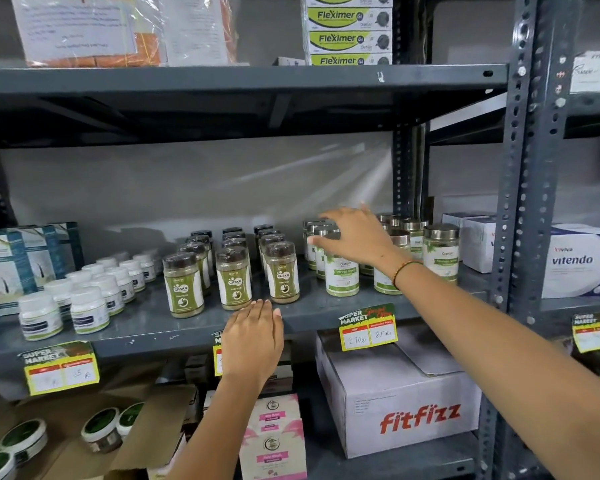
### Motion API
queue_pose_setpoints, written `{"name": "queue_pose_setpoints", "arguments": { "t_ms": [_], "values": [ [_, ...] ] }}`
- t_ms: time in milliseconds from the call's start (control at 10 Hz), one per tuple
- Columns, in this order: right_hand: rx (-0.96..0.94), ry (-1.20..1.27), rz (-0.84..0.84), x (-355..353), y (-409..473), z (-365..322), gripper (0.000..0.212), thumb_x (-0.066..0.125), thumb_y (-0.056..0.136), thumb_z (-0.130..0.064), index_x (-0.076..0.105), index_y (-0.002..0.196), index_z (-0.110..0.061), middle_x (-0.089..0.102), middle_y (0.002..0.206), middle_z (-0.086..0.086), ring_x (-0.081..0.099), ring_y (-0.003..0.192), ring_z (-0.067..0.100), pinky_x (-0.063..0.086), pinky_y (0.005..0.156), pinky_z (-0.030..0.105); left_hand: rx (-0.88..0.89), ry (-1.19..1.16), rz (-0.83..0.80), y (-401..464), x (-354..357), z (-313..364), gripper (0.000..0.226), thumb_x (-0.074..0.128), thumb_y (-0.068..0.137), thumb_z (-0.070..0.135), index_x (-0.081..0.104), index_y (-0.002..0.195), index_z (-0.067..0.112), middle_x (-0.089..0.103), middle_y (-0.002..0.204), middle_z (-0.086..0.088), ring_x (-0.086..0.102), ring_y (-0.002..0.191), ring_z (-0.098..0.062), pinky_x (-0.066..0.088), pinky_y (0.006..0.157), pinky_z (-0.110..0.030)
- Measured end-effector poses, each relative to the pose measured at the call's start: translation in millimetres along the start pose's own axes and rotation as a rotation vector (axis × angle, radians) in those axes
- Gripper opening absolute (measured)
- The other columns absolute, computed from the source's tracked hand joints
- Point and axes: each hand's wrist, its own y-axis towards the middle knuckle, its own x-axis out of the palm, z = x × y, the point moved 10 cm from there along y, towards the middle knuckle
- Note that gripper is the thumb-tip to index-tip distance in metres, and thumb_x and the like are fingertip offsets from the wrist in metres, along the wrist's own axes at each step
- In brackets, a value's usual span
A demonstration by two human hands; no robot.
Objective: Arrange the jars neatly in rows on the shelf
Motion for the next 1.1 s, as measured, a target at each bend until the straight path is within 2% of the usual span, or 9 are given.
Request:
{"name": "queue_pose_setpoints", "arguments": {
  "t_ms": [100, 200, 300, 500, 800, 1100],
  "values": [
    [-0.102, 0.036, -0.030, 7, 4, -43, 0.076, 0.046, 0.085, -0.073, 0.052, 0.142, -0.022, 0.060, 0.139, 0.006, 0.056, 0.127, 0.026, 0.021, 0.117, 0.052, 0.003, 0.004, 0.002, 0, -1, 0, 0.042, 0.037, 0.097, 0.032, 0.066, 0.114, 0.007, 0.069, 0.116, -0.011, 0.061, 0.112, -0.023, 0.046, 0.101, -0.038],
    [-0.160, 0.097, -0.147, 28, 7, -75, 0.074, 0.050, 0.088, -0.066, 0.046, 0.146, -0.019, 0.055, 0.143, 0.010, 0.053, 0.129, 0.029, 0.040, 0.109, 0.047, 0.007, 0.005, 0.014, 1, -2, 0, 0.041, 0.038, 0.097, 0.032, 0.066, 0.113, 0.007, 0.069, 0.116, -0.011, 0.062, 0.112, -0.023, 0.047, 0.100, -0.038],
    [-0.140, 0.139, -0.229, 45, 10, -86, 0.073, 0.053, 0.091, -0.059, 0.041, 0.149, -0.018, 0.050, 0.146, 0.013, 0.050, 0.131, 0.030, 0.045, 0.105, 0.045, 0.008, 0.000, 0.013, 1, -2, 0, 0.042, 0.036, 0.098, 0.032, 0.065, 0.115, 0.007, 0.068, 0.118, -0.011, 0.061, 0.114, -0.022, 0.046, 0.102, -0.037],
    [-0.094, 0.181, -0.253, 55, 14, -84, 0.069, 0.061, 0.090, -0.050, 0.043, 0.148, -0.017, 0.052, 0.142, 0.015, 0.052, 0.128, 0.032, 0.045, 0.104, 0.044, 0.009, -0.007, 0.011, 1, -1, -1, 0.046, 0.030, 0.098, 0.034, 0.063, 0.119, 0.010, 0.066, 0.122, -0.008, 0.057, 0.118, -0.020, 0.042, 0.105, -0.035],
    [-0.067, 0.220, -0.254, 52, 14, -79, 0.069, 0.065, 0.085, -0.054, 0.049, 0.144, -0.020, 0.056, 0.139, 0.012, 0.055, 0.124, 0.030, 0.048, 0.101, 0.046, 0.023, -0.017, 0.030, 2, -1, 1, 0.045, 0.031, 0.098, 0.033, 0.063, 0.119, 0.010, 0.066, 0.123, -0.009, 0.057, 0.118, -0.020, 0.041, 0.105, -0.035],
    [-0.045, 0.206, -0.189, 44, 11, -77, 0.079, 0.059, 0.085, -0.062, 0.038, 0.151, -0.024, 0.049, 0.147, 0.010, 0.050, 0.131, 0.029, 0.046, 0.103, 0.047, 0.012, -0.018, 0.005, 3, 4, -4, 0.048, 0.027, 0.098, 0.036, 0.061, 0.121, 0.011, 0.065, 0.125, -0.007, 0.056, 0.120, -0.019, 0.041, 0.104, -0.034]
  ]
}}
